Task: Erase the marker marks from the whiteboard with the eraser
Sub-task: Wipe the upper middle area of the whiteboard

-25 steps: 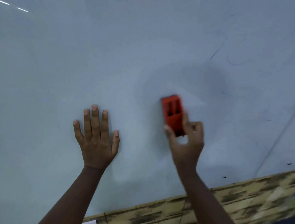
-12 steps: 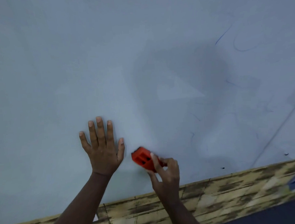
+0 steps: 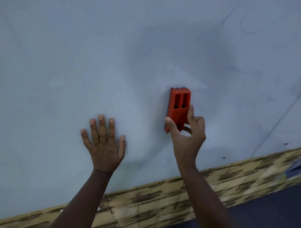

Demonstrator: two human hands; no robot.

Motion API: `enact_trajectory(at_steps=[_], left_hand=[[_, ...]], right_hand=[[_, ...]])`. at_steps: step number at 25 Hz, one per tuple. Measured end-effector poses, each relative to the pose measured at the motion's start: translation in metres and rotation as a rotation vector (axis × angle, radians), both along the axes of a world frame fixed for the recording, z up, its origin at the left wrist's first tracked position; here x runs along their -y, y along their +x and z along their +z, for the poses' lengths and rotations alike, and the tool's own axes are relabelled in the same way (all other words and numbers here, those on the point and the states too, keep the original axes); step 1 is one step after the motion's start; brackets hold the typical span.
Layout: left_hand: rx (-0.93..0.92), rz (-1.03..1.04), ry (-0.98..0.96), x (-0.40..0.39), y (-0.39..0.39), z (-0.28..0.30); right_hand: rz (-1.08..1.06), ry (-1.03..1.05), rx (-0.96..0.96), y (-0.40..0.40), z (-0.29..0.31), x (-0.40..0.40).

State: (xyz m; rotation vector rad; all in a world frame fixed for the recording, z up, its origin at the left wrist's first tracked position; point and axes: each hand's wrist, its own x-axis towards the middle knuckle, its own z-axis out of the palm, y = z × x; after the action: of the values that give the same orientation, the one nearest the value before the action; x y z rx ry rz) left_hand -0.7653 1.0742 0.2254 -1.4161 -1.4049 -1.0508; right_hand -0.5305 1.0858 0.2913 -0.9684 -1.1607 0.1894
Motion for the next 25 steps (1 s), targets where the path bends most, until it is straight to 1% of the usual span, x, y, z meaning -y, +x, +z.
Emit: enact_trajectory(at_steps=[3, 6, 10, 13, 17, 19, 20, 22, 24, 25], left_hand=[[-0.003, -0.018, -0.026, 0.003, -0.002, -0.011], [-0.024, -0.014, -0.055, 0.006, -0.005, -0.023], [-0.037, -0.008, -0.092, 0.012, -0.007, -0.048], [-0.087, 0.0, -0.147, 0.022, -0.013, -0.069], [-0.172, -0.026, -0.222, 0.037, -0.031, -0.091], [-0.226, -0.021, -0.244, 0.044, -0.038, -0.095], [-0.249, -0.016, -0.25, 0.047, -0.04, -0.096], [-0.272, -0.018, -0.279, 0.055, -0.044, -0.099], [-0.281, -0.028, -0.313, 0.063, -0.047, -0.102], [-0.28, -0.035, -0.325, 0.066, -0.048, -0.103]], right_hand=[[-0.031, -0.068, -0.057, -0.013, -0.007, 0.013], [0.046, -0.176, -0.163, -0.032, -0.043, 0.029], [0.158, -0.544, -0.231, -0.06, -0.135, 0.058], [0.086, -0.744, -0.246, -0.063, -0.195, 0.062], [0.064, -0.986, -0.468, -0.059, -0.244, 0.046], [0.1, -1.101, -0.584, -0.053, -0.253, 0.038], [0.141, -1.119, -0.672, -0.051, -0.247, 0.037], [0.211, -1.103, -0.819, -0.046, -0.232, 0.037], [0.239, -1.026, -0.881, -0.046, -0.207, 0.038], [0.243, -0.973, -0.883, -0.048, -0.195, 0.039]])
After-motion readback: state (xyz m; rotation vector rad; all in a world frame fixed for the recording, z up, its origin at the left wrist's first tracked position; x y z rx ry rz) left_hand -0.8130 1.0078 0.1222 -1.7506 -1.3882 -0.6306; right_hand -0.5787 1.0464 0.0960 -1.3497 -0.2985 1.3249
